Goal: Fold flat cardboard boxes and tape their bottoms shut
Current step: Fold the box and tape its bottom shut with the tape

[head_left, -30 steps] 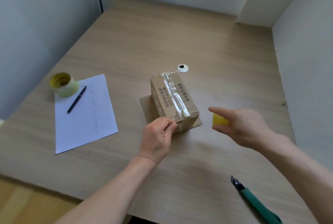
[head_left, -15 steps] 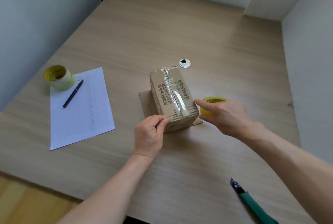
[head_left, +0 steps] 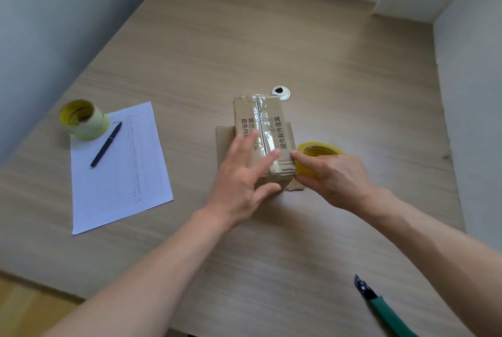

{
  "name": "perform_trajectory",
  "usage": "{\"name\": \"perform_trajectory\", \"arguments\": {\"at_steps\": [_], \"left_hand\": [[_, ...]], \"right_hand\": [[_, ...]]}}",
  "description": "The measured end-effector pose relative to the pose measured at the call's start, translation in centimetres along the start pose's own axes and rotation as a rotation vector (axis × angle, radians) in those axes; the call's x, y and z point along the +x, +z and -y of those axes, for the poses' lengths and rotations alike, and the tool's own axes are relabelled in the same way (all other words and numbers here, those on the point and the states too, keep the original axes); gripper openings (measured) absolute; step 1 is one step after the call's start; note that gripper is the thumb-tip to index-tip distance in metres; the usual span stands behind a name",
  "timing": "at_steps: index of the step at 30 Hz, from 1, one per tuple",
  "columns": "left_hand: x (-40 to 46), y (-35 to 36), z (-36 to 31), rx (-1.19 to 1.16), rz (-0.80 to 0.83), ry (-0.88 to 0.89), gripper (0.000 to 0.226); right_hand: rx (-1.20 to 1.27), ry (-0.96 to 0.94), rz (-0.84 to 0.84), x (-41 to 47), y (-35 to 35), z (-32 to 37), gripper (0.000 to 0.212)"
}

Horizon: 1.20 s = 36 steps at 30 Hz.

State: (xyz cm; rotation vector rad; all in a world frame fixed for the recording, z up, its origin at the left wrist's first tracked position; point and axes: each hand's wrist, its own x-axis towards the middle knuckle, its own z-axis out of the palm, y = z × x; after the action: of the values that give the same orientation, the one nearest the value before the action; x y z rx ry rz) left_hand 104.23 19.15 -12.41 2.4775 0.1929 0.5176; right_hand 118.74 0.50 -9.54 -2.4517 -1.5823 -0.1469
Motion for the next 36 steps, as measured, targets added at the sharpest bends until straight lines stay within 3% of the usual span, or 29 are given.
{"name": "perform_trajectory", "arguments": {"at_steps": [2, 6, 12, 15, 19, 22, 26, 29, 31, 34, 36], "left_hand": [[1.4, 0.3, 0.8, 0.101, 0.145, 0.120, 0.058], [3.0, 0.0, 3.1, 0.252, 0.180, 0.310, 0.051], [1.7, -0.7, 3.5, 0.100, 0.169, 0.257, 0.061], [-2.2, 0.3, 2.6, 0.023, 0.110, 0.231, 0.052], [-3.4, 1.5, 1.1, -0.119, -0.049, 0.103, 0.044], [-3.2, 1.7, 0.8, -0.017, -0.063, 0.155, 0.043], [-2.4, 0.0, 1.1, 0.294, 0.075, 0.306, 0.041], [-0.1, -1.7, 0.1, 0.310, 0.229, 0.459, 0.045], [1.4, -2.5, -1.1, 0.305, 0.388, 0.533, 0.052], [3.6, -2.7, -2.8, 0.381, 0.690, 0.452, 0.082], [4.6, -2.3, -3.4, 0.381, 0.809, 0.327, 0.095]], "right_hand": [[-0.006, -0.002, -0.009, -0.1, 0.3, 0.0, 0.049], [-0.014, -0.009, -0.016, 0.2, 0.9, 0.0, 0.049], [0.006, -0.030, -0.042, -0.6, 0.3, 0.9, 0.048], [0.042, -0.105, -0.106, -3.3, 0.5, 1.8, 0.043], [0.094, -0.067, -0.151, -5.2, 1.4, 2.8, 0.048], [0.042, -0.069, -0.164, -5.0, 1.7, 2.5, 0.048], [0.033, -0.009, -0.046, -4.6, 1.5, 2.2, 0.071], [0.155, 0.163, 0.237, -5.0, 1.2, 2.3, 0.084], [0.289, 0.271, 0.324, -5.7, 0.7, 2.7, 0.083], [0.499, 0.396, 0.344, -6.2, -0.3, 3.0, 0.079], [0.659, 0.472, 0.416, -6.3, -0.9, 3.3, 0.075]]}}
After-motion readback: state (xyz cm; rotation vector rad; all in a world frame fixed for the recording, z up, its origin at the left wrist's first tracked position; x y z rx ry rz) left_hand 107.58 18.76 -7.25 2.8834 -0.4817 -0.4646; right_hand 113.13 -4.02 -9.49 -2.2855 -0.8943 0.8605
